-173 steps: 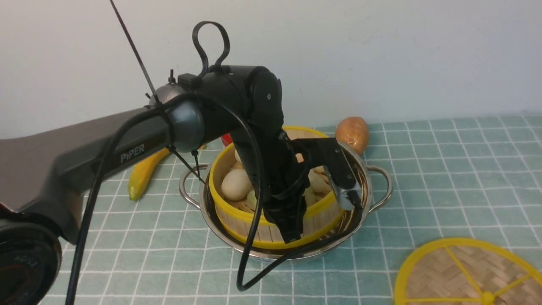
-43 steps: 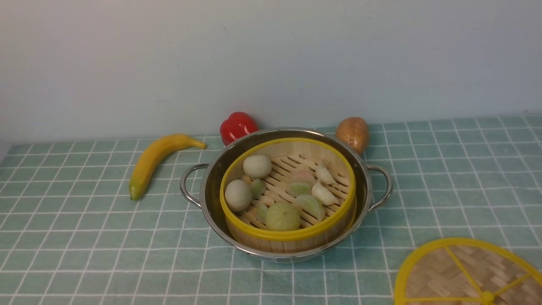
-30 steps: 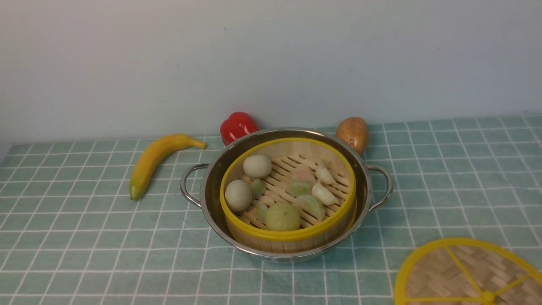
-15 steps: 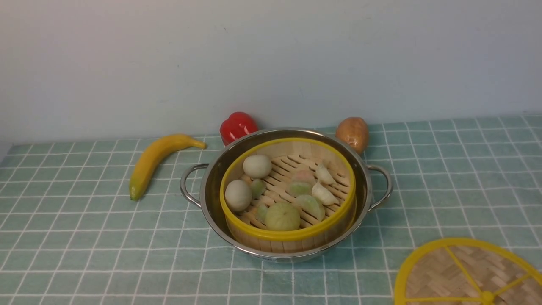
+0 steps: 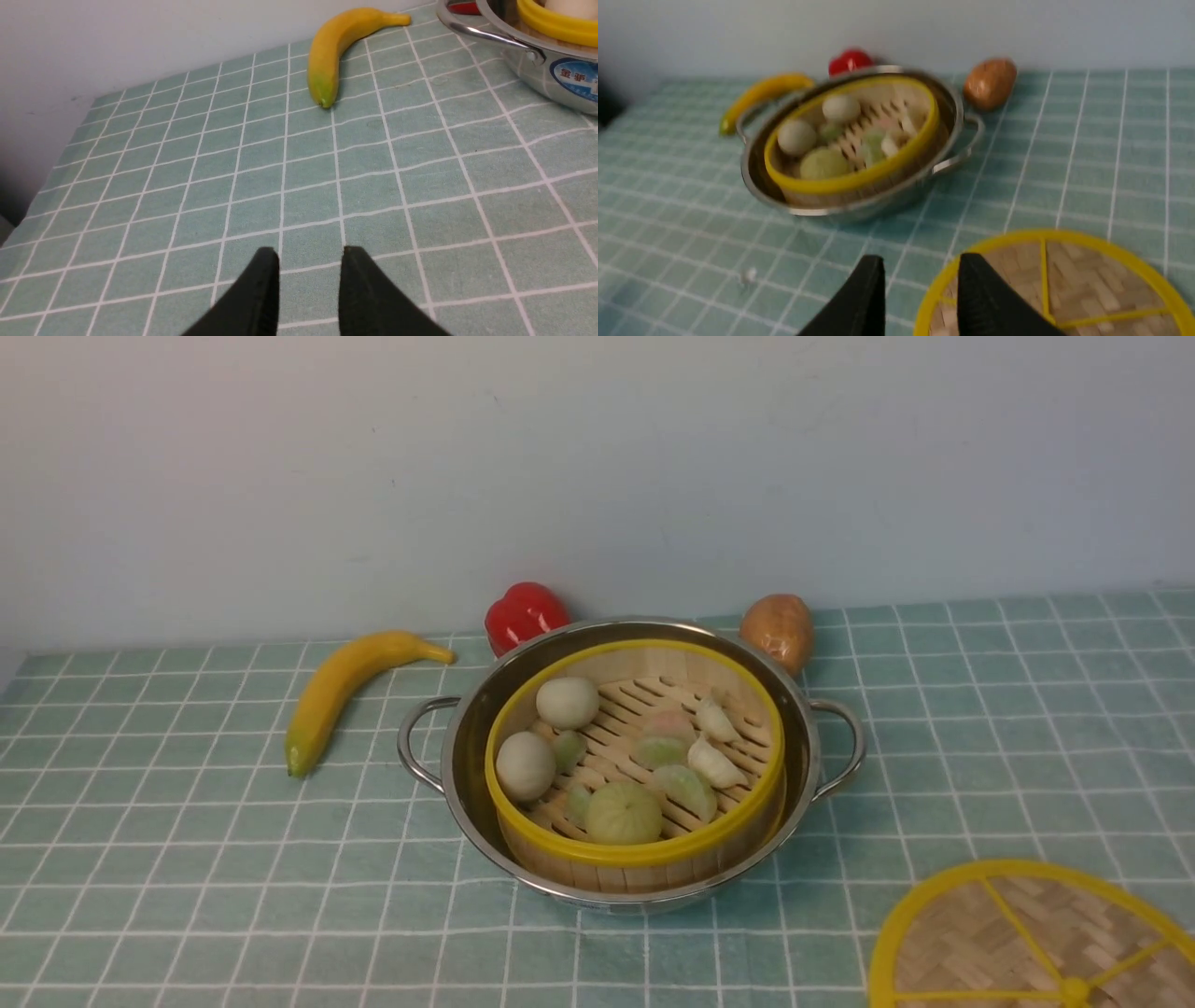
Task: Place the steamer in the pot on the blue tablecloth, and put the lid on the steamer.
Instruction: 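Move the gripper down to the bamboo steamer lid and grasp its center knob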
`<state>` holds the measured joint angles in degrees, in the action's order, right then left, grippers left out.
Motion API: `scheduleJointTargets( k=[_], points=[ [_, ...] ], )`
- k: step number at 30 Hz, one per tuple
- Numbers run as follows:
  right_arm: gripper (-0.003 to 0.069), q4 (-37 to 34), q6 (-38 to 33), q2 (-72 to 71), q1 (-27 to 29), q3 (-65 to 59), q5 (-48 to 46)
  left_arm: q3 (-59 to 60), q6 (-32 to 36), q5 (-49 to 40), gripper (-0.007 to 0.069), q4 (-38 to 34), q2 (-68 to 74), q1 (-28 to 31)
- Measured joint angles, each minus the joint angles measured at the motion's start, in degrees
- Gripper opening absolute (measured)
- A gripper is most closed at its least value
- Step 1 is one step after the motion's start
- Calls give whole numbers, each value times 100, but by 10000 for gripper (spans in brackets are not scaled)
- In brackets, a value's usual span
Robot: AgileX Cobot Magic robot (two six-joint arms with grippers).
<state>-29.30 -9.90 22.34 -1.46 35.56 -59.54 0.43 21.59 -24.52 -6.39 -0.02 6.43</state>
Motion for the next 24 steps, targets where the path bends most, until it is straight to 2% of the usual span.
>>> scheduleJointTargets(
  k=[5, 6, 13, 18, 24],
  points=[
    [240, 280, -657, 1933, 0, 341, -345, 0, 0, 0, 195, 10, 0, 0],
    [240, 280, -668, 1933, 0, 361, -346, 0, 0, 0, 195, 10, 0, 0],
    [240, 837, -727, 4405, 0, 1179, -400, 0, 0, 0, 212, 14, 0, 0],
    [240, 1056, -712, 5372, -26, 1418, -470, 0, 0, 0, 223, 14, 0, 0],
    [240, 1932, -379, 6232, -741, 1444, -295, 0, 0, 0, 230, 14, 0, 0]
  ],
)
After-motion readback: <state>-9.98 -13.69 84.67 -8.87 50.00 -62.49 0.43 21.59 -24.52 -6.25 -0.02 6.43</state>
